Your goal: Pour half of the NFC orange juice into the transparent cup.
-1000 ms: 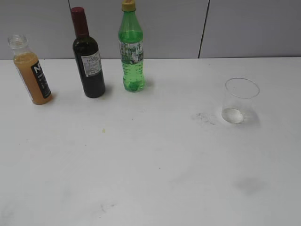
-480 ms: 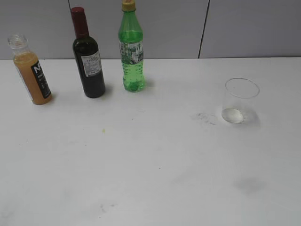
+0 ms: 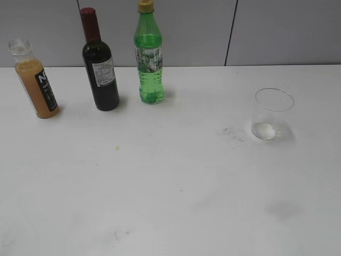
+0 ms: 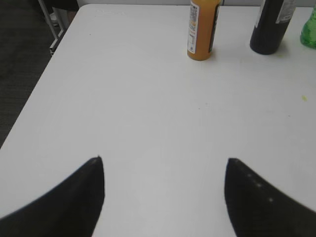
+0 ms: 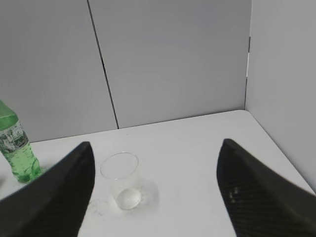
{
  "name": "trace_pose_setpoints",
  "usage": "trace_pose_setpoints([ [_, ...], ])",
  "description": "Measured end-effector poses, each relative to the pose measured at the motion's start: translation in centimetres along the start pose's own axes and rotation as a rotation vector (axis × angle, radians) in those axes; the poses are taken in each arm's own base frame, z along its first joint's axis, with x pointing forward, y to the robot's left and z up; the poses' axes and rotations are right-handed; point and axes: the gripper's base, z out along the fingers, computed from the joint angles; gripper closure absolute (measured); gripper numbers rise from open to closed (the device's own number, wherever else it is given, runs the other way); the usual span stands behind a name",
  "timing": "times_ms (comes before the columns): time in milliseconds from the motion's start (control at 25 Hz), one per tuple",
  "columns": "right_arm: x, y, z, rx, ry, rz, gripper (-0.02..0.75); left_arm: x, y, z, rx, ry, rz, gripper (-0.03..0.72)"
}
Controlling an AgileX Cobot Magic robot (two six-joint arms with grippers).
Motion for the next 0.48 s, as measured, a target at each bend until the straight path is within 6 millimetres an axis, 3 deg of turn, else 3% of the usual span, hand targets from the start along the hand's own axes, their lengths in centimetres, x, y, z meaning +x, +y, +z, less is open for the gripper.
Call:
trace_pose_setpoints([
  [280, -0.7, -0.2, 4.5, 0.005, 0.055, 0.049, 0.148, 0.0, 0.0, 0.0, 0.0, 0.0, 0.0, 0.104],
  [480, -1.9, -0.7, 7.3, 0.034, -0.048, -0.036, 0.148, 0.0, 0.0, 0.0, 0.0, 0.0, 0.0, 0.104],
])
